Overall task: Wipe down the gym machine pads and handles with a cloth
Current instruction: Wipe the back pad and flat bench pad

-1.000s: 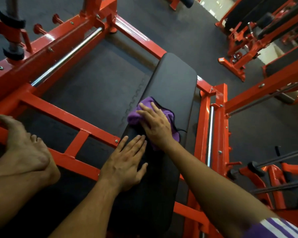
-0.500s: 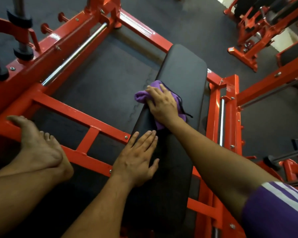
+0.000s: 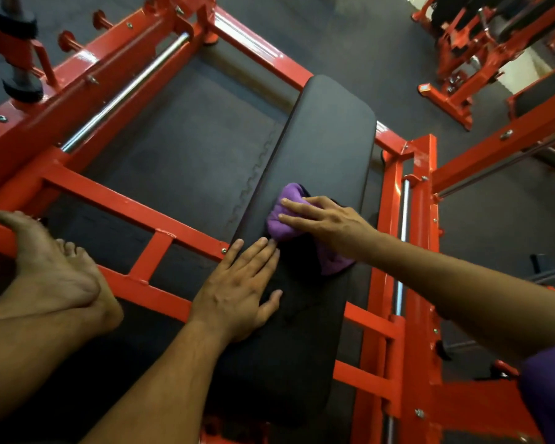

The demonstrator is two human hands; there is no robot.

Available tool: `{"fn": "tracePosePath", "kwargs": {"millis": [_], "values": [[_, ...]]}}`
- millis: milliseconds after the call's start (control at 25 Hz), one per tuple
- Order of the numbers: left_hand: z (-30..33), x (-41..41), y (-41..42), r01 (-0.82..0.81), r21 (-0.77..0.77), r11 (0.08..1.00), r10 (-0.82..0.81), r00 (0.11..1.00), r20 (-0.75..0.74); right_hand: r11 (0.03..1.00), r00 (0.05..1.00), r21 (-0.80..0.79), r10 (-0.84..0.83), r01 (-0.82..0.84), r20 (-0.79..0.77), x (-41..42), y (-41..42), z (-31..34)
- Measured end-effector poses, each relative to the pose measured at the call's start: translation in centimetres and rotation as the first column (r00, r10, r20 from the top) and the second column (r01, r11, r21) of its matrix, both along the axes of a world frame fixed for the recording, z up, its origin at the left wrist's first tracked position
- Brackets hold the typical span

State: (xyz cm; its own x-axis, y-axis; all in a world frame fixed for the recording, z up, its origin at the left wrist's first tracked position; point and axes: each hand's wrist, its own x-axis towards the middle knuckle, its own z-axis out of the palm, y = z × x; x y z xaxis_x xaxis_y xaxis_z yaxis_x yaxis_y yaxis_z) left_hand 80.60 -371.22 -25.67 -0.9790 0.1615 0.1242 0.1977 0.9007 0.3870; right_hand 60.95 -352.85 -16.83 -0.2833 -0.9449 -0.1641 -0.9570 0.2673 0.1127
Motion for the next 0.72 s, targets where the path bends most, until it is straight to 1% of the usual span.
{"fn": "tracePosePath", "kwargs": {"millis": [40,80,120,160,200,240,280,320,440,520,560,640,720], "values": [[0.0,0.0,0.0,0.001,0.001,1.000,-0.001,1.000,-0.003,0.999,0.999,0.041,-0.030,0.029,0.028,-0.4,1.4,0.6],[-0.1,0.0,0.0,0.002,0.002,1.000,-0.002,1.000,-0.010,0.994,0.993,0.063,-0.093,0.089,0.076,-1.1,2.6,1.3],[-0.2,0.0,0.1,0.001,0.003,1.000,0.000,1.000,-0.021,0.985,0.977,0.052,-0.173,0.167,0.128,-1.6,3.6,2.2],[-0.2,0.0,0.0,-0.003,0.002,1.000,0.003,0.999,-0.032,0.964,0.950,0.002,-0.262,0.266,0.169,-2.3,4.6,2.8],[-0.2,0.0,0.0,-0.003,-0.002,1.000,0.003,0.999,-0.038,0.917,0.906,-0.077,-0.371,0.392,0.204,-2.7,5.5,3.3],[-0.2,0.1,0.0,-0.003,-0.006,1.000,0.003,0.999,-0.042,0.842,0.846,-0.148,-0.478,0.518,0.236,-2.6,6.1,3.4],[-0.3,0.1,0.0,-0.004,-0.009,1.000,0.003,0.999,-0.045,0.761,0.781,-0.196,-0.566,0.618,0.265,-1.7,6.2,2.8],[-0.2,0.0,0.1,-0.006,-0.011,1.000,0.005,0.999,-0.048,0.704,0.733,-0.211,-0.626,0.678,0.267,0.0,5.9,1.5],[-0.1,-0.1,0.1,-0.012,-0.015,1.000,0.012,0.999,-0.044,0.647,0.676,-0.210,-0.726,0.733,0.125,5.6,3.7,-4.2],[0.0,-0.2,0.1,0.006,-0.039,0.999,-0.007,1.000,-0.025,0.570,0.620,-0.277,-0.770,0.774,0.148,6.2,2.9,-5.1],[0.0,-0.2,0.0,0.015,-0.056,0.998,-0.015,1.000,-0.009,0.549,0.610,-0.302,-0.775,0.779,0.167,6.4,3.0,-5.2],[0.2,-0.3,0.0,0.025,-0.089,0.996,-0.022,0.999,0.041,0.525,0.602,-0.330,-0.774,0.785,0.199,8.2,3.5,-5.1],[0.9,-0.6,0.1,0.049,-0.131,0.990,-0.035,0.993,0.111,0.506,0.593,-0.353,-0.779,0.787,0.206,11.9,3.6,-5.1]]}}
